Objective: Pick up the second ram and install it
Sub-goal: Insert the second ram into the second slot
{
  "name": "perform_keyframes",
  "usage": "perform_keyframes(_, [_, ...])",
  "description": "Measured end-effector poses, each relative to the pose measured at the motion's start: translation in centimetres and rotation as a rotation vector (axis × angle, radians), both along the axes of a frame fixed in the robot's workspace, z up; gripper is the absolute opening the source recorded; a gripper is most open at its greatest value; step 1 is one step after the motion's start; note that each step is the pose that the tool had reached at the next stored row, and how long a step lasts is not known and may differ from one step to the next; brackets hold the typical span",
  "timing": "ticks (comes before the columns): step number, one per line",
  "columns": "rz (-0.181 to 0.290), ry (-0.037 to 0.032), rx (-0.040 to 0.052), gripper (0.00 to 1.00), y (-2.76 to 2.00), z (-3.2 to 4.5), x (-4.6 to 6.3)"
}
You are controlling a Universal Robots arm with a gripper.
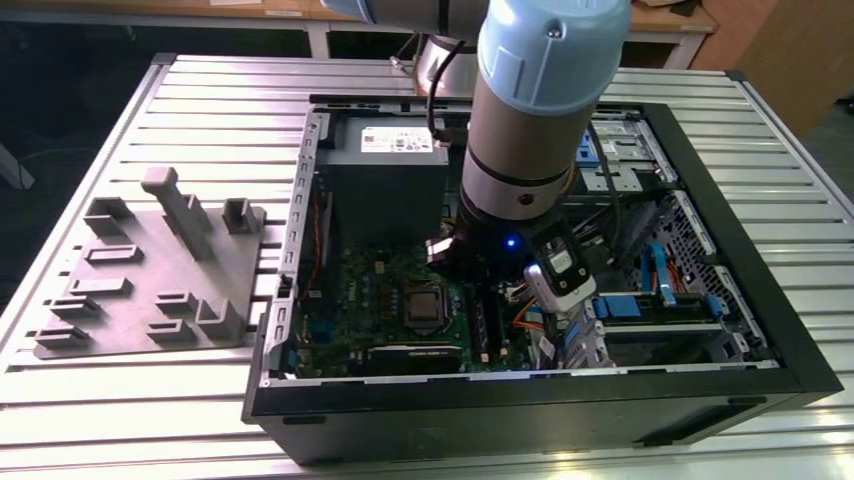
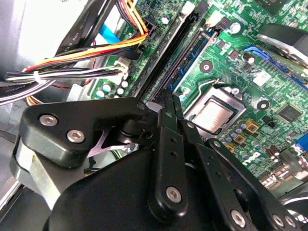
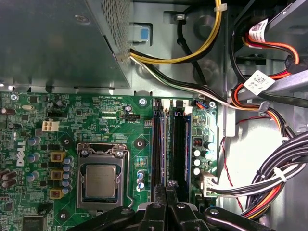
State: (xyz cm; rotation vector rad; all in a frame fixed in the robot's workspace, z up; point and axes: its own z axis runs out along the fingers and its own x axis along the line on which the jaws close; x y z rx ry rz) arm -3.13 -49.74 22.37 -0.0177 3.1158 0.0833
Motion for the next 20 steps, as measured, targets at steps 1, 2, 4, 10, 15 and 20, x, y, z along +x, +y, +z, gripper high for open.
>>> perform_keyframes(1, [0.0, -0.0002, 0.0009, 0.11, 0.0, 0.01, 0.0])
perform_keyframes(2, [0.0, -0.0003, 0.0013, 0.11, 0.01, 0.04, 0.0])
perform_keyframes(4, [0.0, -0.0003, 0.0013, 0.11, 0.0, 0.13, 0.0])
perform_keyframes(10, [-0.006, -0.0001, 0.0011, 0.11, -0.01, 0.14, 0.05])
perform_keyframes(15, [-0.017, -0.0002, 0.0011, 0.11, -0.04, 0.1, 0.09])
perform_keyframes(20, [-0.021, -0.0002, 0.0011, 0.11, -0.04, 0.06, 0.1])
